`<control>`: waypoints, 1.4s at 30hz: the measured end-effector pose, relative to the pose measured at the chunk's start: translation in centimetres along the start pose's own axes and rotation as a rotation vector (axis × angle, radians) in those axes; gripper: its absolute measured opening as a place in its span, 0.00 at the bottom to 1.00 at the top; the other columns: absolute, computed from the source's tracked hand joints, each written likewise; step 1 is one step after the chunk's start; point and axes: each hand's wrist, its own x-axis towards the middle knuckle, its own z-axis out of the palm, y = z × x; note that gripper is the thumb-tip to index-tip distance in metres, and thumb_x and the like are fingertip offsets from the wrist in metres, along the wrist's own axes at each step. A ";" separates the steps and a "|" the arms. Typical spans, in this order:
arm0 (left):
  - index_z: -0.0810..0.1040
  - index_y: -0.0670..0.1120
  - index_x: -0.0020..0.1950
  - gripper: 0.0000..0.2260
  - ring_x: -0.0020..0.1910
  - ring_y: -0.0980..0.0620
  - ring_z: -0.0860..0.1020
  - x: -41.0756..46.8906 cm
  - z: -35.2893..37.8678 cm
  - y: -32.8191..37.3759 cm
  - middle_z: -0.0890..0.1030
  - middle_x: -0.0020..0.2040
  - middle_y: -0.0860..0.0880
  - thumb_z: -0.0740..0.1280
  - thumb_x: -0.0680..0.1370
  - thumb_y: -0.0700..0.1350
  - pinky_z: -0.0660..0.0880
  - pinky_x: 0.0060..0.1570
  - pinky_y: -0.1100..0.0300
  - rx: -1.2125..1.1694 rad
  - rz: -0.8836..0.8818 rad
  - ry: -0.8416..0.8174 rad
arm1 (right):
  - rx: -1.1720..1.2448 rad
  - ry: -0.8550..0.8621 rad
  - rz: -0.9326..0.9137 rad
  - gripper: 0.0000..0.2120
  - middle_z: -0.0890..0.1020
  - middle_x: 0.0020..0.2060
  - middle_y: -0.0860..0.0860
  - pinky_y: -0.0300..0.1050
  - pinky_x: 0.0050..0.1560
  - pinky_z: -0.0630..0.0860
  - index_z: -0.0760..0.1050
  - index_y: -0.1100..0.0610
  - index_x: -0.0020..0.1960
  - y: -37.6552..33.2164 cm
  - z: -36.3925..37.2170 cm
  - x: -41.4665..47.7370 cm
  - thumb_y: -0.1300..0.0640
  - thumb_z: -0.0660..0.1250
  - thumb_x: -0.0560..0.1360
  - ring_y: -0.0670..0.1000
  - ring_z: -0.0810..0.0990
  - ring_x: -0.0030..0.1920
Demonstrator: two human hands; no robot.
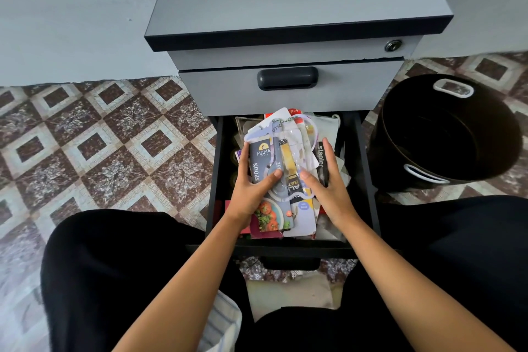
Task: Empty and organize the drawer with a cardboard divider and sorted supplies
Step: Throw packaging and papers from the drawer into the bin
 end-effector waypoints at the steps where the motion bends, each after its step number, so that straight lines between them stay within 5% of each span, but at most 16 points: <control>1: 0.57 0.57 0.75 0.38 0.60 0.56 0.77 -0.1 0.0 0.1 0.72 0.63 0.61 0.72 0.71 0.40 0.77 0.56 0.58 -0.005 0.000 -0.001 | 0.011 -0.003 -0.005 0.34 0.56 0.73 0.35 0.48 0.74 0.58 0.51 0.29 0.69 -0.1 0.0 0.0 0.45 0.67 0.71 0.38 0.56 0.73; 10: 0.58 0.58 0.74 0.37 0.59 0.53 0.78 -0.5 0.1 1.5 0.74 0.65 0.53 0.72 0.70 0.40 0.78 0.49 0.61 -0.018 0.000 -0.025 | 0.110 0.028 -0.013 0.34 0.62 0.67 0.28 0.55 0.71 0.64 0.53 0.22 0.63 -0.8 0.2 -1.1 0.48 0.70 0.72 0.40 0.61 0.72; 15: 0.59 0.62 0.71 0.37 0.59 0.46 0.79 -0.9 0.0 3.3 0.75 0.64 0.52 0.72 0.68 0.43 0.79 0.53 0.51 -0.029 -0.012 -0.050 | 0.144 0.036 -0.023 0.35 0.60 0.66 0.28 0.53 0.71 0.65 0.52 0.23 0.65 -2.4 0.6 -1.7 0.42 0.68 0.68 0.40 0.60 0.72; 20: 0.60 0.64 0.70 0.37 0.59 0.44 0.78 -1.4 0.1 4.7 0.73 0.67 0.50 0.73 0.67 0.45 0.77 0.56 0.46 -0.024 0.015 -0.068 | 0.155 0.044 -0.043 0.34 0.60 0.61 0.24 0.50 0.71 0.65 0.50 0.28 0.67 -3.3 0.6 -1.9 0.51 0.67 0.75 0.39 0.60 0.71; 26: 0.60 0.65 0.69 0.37 0.57 0.45 0.79 -2.6 1.1 4.9 0.75 0.62 0.55 0.73 0.67 0.45 0.79 0.53 0.48 -0.024 0.006 -0.098 | 0.163 0.063 -0.043 0.33 0.61 0.70 0.33 0.52 0.71 0.64 0.51 0.25 0.64 -3.4 -0.2 -3.2 0.50 0.67 0.74 0.40 0.61 0.72; 32: 0.58 0.64 0.70 0.38 0.55 0.48 0.81 -3.1 3.0 5.4 0.74 0.65 0.51 0.73 0.67 0.46 0.80 0.49 0.53 0.002 0.021 -0.159 | 0.174 0.133 -0.057 0.34 0.62 0.63 0.25 0.48 0.70 0.66 0.52 0.24 0.64 -4.0 -2.0 -4.4 0.46 0.68 0.70 0.34 0.63 0.68; 35: 0.58 0.66 0.70 0.39 0.55 0.48 0.81 -2.8 4.4 6.0 0.75 0.65 0.50 0.74 0.66 0.48 0.80 0.50 0.53 0.029 0.020 -0.213 | 0.213 0.178 -0.067 0.37 0.64 0.68 0.31 0.46 0.65 0.71 0.52 0.25 0.67 -4.5 -3.3 -5.0 0.42 0.70 0.67 0.39 0.66 0.69; 38: 0.60 0.69 0.66 0.38 0.56 0.46 0.80 -2.4 6.4 6.7 0.74 0.66 0.49 0.78 0.65 0.50 0.78 0.55 0.47 0.083 0.013 -0.281 | 0.301 0.263 -0.069 0.38 0.72 0.56 0.25 0.34 0.49 0.77 0.51 0.32 0.71 -4.4 -5.1 -5.7 0.51 0.68 0.71 0.33 0.75 0.58; 42: 0.59 0.67 0.67 0.36 0.55 0.47 0.80 -1.7 10.3 7.2 0.74 0.65 0.49 0.74 0.65 0.50 0.78 0.55 0.48 0.148 -0.003 -0.380 | 0.364 0.385 -0.058 0.37 0.72 0.57 0.29 0.45 0.56 0.78 0.53 0.28 0.67 -4.4 -7.9 -6.5 0.51 0.69 0.68 0.40 0.77 0.60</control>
